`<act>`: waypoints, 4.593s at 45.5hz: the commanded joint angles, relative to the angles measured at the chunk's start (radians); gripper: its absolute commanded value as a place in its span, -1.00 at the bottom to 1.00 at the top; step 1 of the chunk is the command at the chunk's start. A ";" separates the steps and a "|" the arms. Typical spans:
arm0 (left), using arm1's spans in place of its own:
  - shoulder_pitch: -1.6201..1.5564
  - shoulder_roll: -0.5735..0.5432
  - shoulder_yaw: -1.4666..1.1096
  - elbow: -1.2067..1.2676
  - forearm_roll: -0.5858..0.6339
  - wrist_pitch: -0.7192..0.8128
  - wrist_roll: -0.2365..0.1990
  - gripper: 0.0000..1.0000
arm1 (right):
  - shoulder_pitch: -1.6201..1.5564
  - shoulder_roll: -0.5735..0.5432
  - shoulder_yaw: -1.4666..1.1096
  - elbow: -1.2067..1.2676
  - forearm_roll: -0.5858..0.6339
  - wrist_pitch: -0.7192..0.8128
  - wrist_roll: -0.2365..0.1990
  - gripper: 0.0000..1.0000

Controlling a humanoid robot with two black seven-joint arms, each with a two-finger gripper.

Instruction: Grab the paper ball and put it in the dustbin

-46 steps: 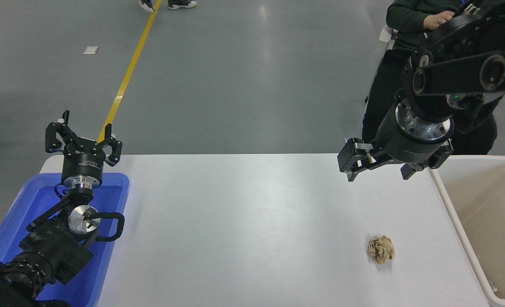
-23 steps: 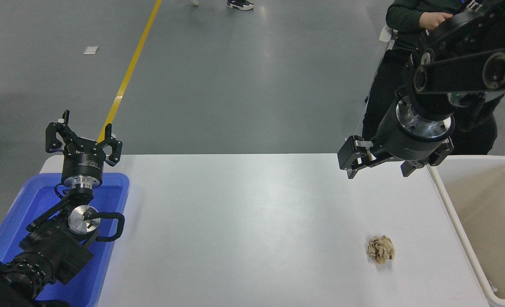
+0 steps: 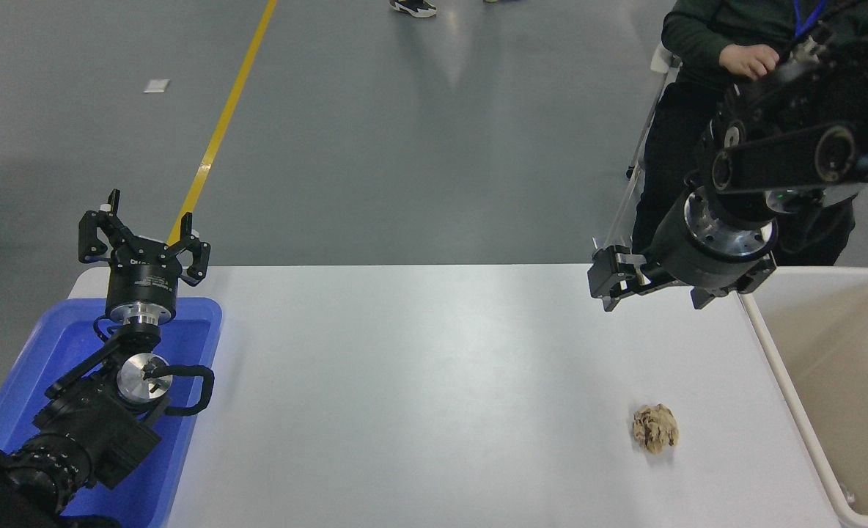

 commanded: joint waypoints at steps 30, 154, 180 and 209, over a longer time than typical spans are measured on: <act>0.000 0.000 -0.001 0.000 0.000 0.000 0.000 0.98 | -0.691 -0.047 0.075 -0.261 -0.299 -0.424 0.003 1.00; 0.000 0.000 -0.001 0.000 0.002 0.000 0.000 0.98 | 0.184 -0.437 -0.101 0.023 -0.537 -0.010 0.003 -1.00; 0.000 0.000 0.000 0.000 0.002 0.000 0.000 0.98 | 0.229 -0.539 -0.086 -0.099 -0.540 0.036 -0.008 -1.00; 0.000 0.000 -0.001 0.000 0.002 0.000 0.000 0.98 | -1.071 -0.672 0.771 -1.068 -0.301 -0.613 -0.010 -1.00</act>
